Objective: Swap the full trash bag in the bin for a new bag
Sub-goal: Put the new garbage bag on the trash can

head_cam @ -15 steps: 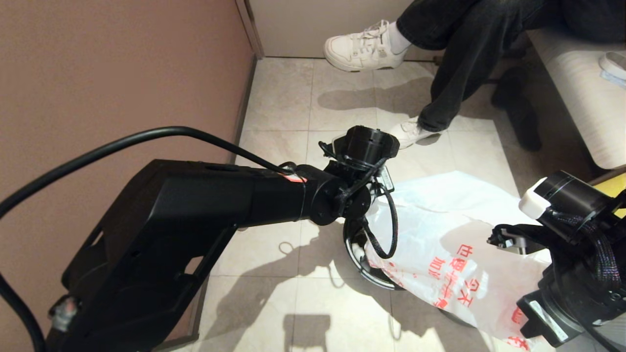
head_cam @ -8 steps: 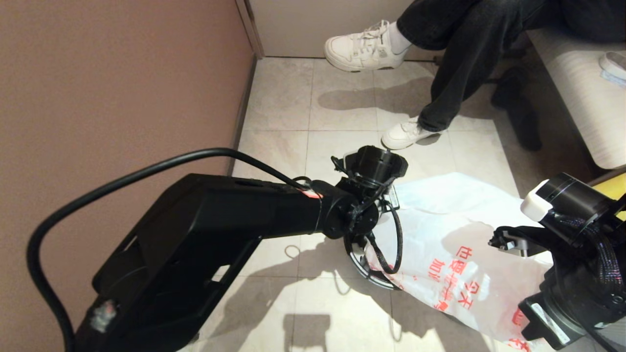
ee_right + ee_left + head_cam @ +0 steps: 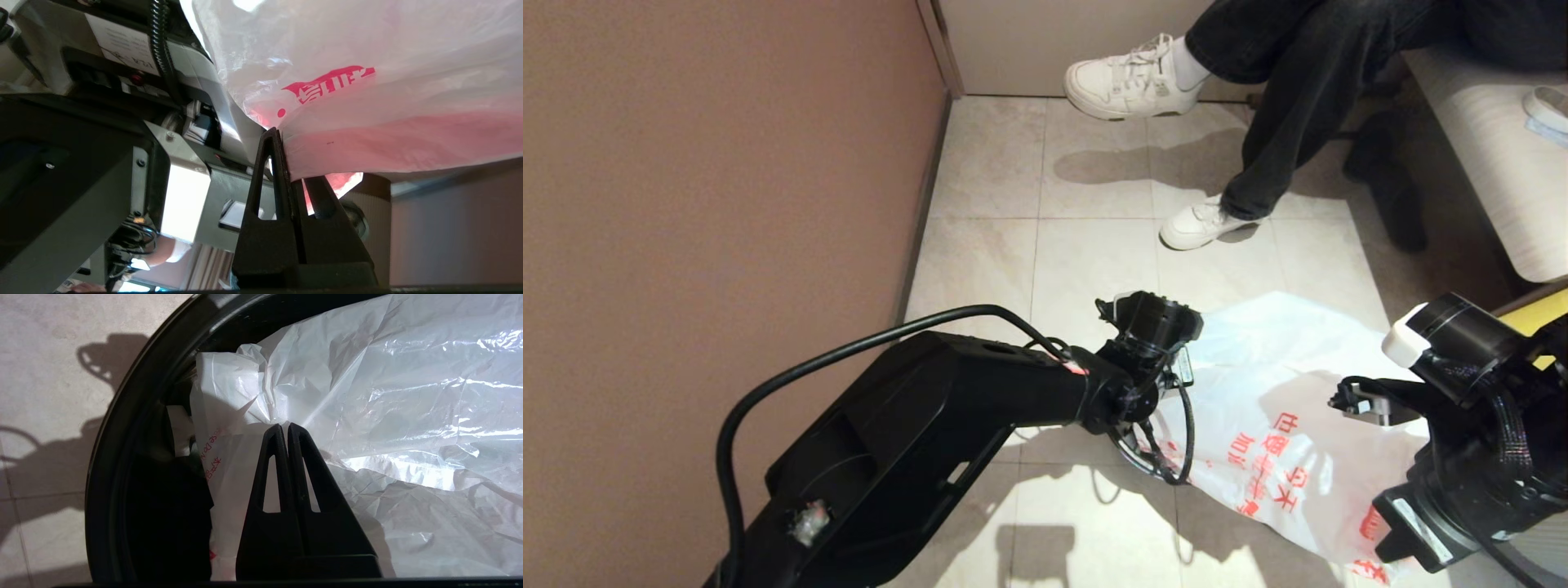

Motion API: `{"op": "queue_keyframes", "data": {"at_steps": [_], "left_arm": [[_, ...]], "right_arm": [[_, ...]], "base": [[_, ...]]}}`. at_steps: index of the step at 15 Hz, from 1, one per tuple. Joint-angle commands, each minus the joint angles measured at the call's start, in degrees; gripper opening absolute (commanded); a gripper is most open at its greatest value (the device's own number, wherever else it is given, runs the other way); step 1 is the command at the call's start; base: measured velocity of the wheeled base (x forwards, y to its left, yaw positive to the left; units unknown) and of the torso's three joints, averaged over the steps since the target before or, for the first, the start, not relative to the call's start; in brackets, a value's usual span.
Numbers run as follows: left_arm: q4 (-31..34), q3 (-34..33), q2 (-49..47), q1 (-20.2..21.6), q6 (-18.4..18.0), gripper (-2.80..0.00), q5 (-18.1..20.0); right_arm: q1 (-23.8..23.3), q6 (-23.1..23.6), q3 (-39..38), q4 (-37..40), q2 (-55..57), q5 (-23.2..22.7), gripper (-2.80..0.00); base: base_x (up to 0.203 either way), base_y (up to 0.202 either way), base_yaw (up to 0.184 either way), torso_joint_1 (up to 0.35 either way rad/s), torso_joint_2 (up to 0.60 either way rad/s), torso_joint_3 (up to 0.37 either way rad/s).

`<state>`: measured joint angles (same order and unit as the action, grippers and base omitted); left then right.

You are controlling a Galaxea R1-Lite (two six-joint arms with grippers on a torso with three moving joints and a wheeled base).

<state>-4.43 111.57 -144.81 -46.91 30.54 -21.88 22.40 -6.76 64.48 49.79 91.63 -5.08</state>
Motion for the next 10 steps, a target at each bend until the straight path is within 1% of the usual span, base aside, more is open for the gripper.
{"op": "queue_keyframes", "data": {"at_steps": [1,2,3,5,7,8,10], "left_arm": [[-1.1,0.1,-2.4,1.1,-1.3,-2.80,1.0],[-2.6,0.5,-3.7,1.8,-2.1,-2.80,1.2],[-5.3,0.7,-4.8,2.8,-3.0,-2.80,1.2],[-7.7,0.7,-5.6,4.3,-5.5,-2.80,1.1],[-7.6,0.7,-6.3,4.9,-6.7,-2.80,1.0],[-7.7,0.7,-6.5,5.0,-6.9,-2.80,-0.3],[-7.3,0.1,-3.2,4.6,-6.8,-2.80,-3.5]], "right_arm": [[-1.0,0.4,-0.8,-0.8,1.0,-2.3,-2.80],[-1.4,0.6,-0.8,-1.0,1.0,-4.4,-2.80],[-2.4,1.4,-0.6,-1.6,0.7,-7.4,-2.80],[-4.8,3.2,0.1,-3.9,-0.5,-13.2,-2.80],[-5.5,3.5,1.6,-4.4,-2.3,-14.6,-2.80],[-5.6,3.4,2.8,-4.4,-3.2,-15.2,-2.80],[-5.9,3.3,4.2,-4.4,-4.7,-17.0,-2.80]], "base": [[0.000,0.000,0.000,0.000,0.00,0.000],[0.000,0.000,0.000,0.000,0.00,0.000],[0.000,0.000,0.000,0.000,0.00,0.000],[0.000,0.000,0.000,0.000,0.00,0.000],[0.000,0.000,0.000,0.000,0.00,0.000],[0.000,0.000,0.000,0.000,0.00,0.000],[0.000,0.000,0.000,0.000,0.00,0.000]]}}
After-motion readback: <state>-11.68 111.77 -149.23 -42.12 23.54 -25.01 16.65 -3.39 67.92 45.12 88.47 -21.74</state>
